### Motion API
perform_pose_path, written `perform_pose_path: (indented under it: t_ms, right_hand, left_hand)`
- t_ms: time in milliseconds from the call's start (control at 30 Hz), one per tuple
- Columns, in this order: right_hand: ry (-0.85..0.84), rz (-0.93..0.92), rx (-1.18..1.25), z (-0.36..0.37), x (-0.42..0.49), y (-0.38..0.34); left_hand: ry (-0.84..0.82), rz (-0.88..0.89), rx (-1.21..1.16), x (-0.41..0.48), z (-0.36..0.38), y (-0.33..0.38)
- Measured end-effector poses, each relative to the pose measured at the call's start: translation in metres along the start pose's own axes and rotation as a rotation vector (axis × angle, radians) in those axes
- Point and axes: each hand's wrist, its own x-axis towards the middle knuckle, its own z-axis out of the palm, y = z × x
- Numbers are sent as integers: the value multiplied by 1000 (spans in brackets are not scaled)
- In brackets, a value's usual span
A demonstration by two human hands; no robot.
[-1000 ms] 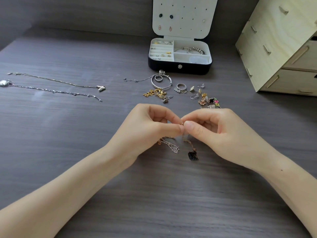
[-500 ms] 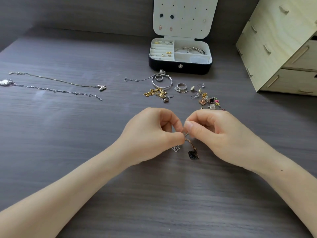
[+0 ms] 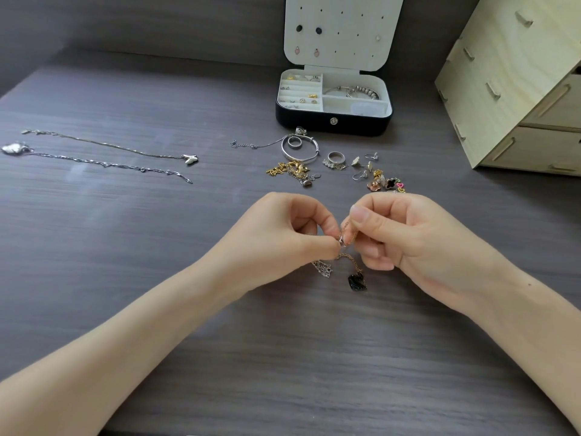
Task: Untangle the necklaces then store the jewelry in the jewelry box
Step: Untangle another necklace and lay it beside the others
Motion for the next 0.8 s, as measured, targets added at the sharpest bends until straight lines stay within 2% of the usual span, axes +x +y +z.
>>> perform_pose_path:
  t_ms: [100,267,567,700,800]
  right_hand:
    - [-13,3,-9,2,0,1]
    - [3,-51,-205,4,-1,1]
    - [-44,-17,-379,2,-3,-5]
    - [-34,20,-456,-1,-4,-7]
    - [-34,10,-416,-7,-5,-9]
  left_hand:
    - [-34,-14,-85,0,-2,1]
    - [-21,-18,-154,1,-3,0]
    - [46,1,-155,2,-3,-2]
    - [69,48,-67,1,2,-5]
    - [76,52,-31,1,2,-6]
